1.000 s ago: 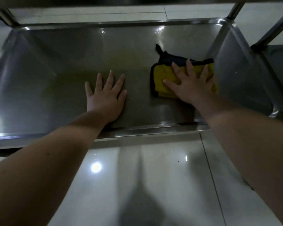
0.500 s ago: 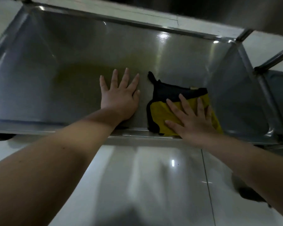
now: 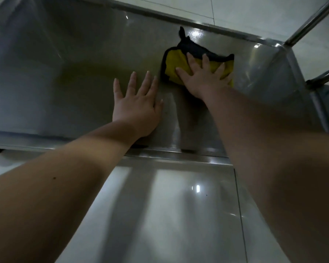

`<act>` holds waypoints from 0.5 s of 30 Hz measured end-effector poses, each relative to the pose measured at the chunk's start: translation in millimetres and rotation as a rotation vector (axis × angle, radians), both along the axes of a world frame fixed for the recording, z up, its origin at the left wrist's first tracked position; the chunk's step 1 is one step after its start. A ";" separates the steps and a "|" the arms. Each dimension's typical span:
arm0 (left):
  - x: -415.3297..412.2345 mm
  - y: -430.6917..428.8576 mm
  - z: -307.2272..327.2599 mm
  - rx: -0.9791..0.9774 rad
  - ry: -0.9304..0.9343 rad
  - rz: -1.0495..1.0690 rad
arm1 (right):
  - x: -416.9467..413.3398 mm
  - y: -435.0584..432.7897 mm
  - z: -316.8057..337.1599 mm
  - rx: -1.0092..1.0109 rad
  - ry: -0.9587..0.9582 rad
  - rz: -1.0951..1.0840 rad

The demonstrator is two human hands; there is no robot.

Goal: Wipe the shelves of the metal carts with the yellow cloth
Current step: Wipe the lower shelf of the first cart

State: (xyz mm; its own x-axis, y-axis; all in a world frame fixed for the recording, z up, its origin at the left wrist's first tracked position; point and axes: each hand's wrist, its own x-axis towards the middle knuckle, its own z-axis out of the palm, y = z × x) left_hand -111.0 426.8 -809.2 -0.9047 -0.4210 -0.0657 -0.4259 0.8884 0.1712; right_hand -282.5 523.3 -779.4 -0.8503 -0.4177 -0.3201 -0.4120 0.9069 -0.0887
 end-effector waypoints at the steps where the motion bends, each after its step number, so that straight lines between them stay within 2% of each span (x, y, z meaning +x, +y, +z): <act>1: 0.3 -0.4 0.2 0.005 0.007 0.003 | 4.4 7.3 0.7 -0.004 0.002 0.022; 6: 2.1 1.2 1.4 0.003 -0.016 -0.024 | 68.6 76.7 -0.2 0.020 0.011 0.132; 10: 2.1 0.7 2.1 0.015 -0.027 -0.028 | 130.0 114.9 2.5 0.071 -0.061 0.199; 15: 7.1 0.1 2.0 0.021 -0.021 -0.041 | 69.9 74.9 -0.7 0.017 0.045 0.184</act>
State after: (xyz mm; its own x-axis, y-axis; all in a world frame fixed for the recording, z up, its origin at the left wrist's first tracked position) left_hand -103.8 426.9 -807.2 -0.9193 -0.3823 -0.0933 -0.3932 0.9013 0.1818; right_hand -212.7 598.2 -780.1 -0.7737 -0.5624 -0.2917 -0.5743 0.8170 -0.0517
